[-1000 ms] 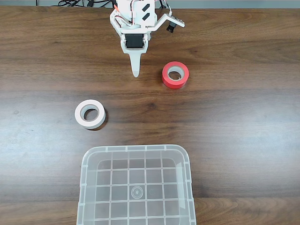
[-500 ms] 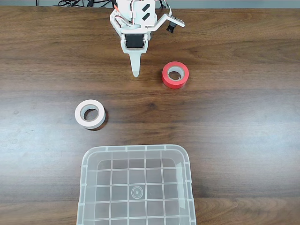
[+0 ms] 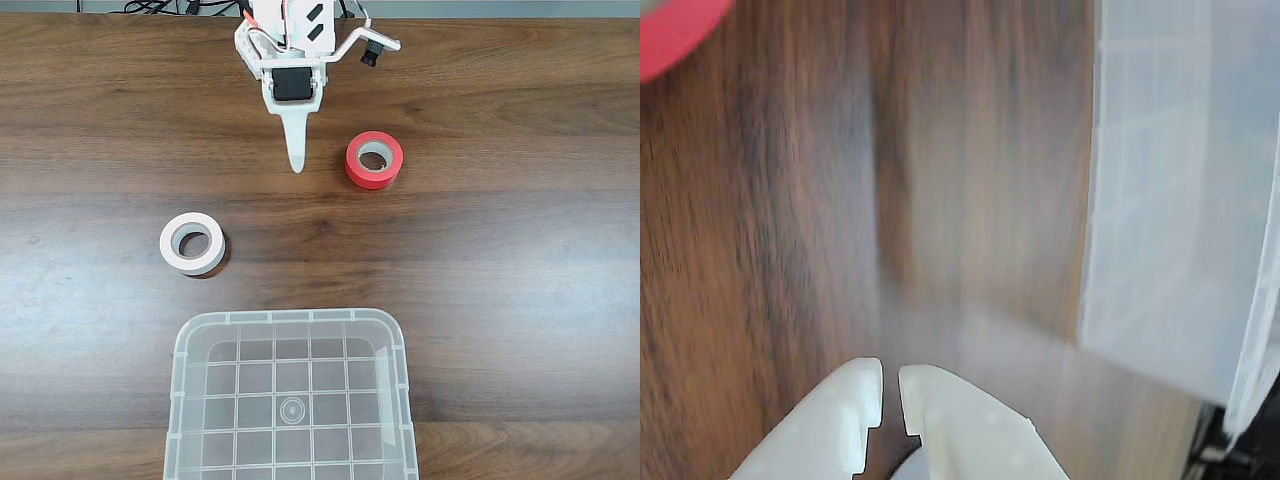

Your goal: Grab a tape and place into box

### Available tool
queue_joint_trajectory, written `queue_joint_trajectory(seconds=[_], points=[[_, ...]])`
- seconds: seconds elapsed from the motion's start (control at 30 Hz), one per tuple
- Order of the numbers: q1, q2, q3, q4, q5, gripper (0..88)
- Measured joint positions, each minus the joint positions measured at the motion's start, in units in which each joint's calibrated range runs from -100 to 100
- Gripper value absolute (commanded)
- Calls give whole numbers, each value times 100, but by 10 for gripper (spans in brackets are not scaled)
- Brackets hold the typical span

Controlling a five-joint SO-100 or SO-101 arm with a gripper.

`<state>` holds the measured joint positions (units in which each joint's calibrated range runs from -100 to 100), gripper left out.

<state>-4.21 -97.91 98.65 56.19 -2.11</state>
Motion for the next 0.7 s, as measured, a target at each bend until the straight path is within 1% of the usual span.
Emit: queue_joint_trajectory(seconds=[0.37,0.53,0.7], points=[[-1630,0,-578,0,0,13],[-2044,0,-578,288,0,13],[-2194,0,-578,754,0,13]])
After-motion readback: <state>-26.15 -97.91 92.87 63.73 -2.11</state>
